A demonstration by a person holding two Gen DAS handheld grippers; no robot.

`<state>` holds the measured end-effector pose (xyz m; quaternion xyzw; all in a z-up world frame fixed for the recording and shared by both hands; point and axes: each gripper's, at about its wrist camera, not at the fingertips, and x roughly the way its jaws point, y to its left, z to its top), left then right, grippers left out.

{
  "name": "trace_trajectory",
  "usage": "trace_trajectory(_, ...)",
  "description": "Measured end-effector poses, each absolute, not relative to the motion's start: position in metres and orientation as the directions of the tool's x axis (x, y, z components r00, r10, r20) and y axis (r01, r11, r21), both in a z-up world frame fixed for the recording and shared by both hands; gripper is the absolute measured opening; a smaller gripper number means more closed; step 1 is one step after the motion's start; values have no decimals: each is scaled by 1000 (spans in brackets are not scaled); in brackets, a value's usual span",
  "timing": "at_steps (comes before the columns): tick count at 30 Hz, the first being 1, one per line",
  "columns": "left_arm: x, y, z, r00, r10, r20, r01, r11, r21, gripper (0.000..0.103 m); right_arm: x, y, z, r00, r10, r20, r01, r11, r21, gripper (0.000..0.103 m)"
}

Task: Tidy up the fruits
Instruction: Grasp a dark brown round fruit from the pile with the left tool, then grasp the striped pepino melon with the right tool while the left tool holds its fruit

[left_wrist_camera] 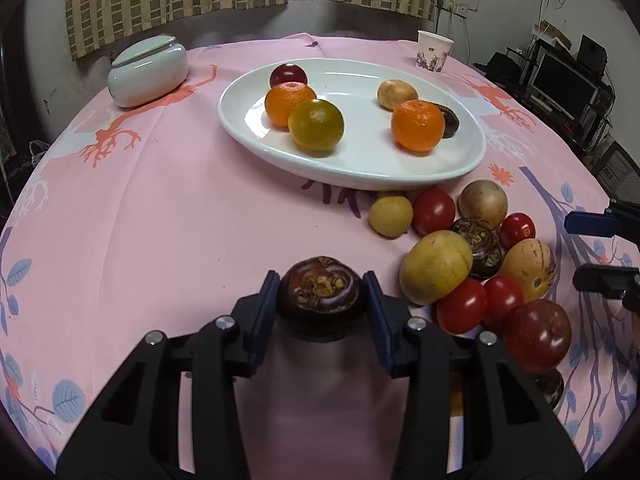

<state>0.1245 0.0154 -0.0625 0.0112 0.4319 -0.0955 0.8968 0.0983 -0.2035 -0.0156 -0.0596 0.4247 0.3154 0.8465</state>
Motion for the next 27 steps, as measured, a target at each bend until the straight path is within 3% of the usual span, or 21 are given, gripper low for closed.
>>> trace_trajectory(16,120,16,-61,604,-169,-779,192,979,-63,43,109,-188,-43,381,467,-798,-550,808,211,62)
trace_trajectory(27,119,17,-62,607,-174,-776,190,979,-72,44,106,-177,-52,450,397,-800,-541,834,109,63)
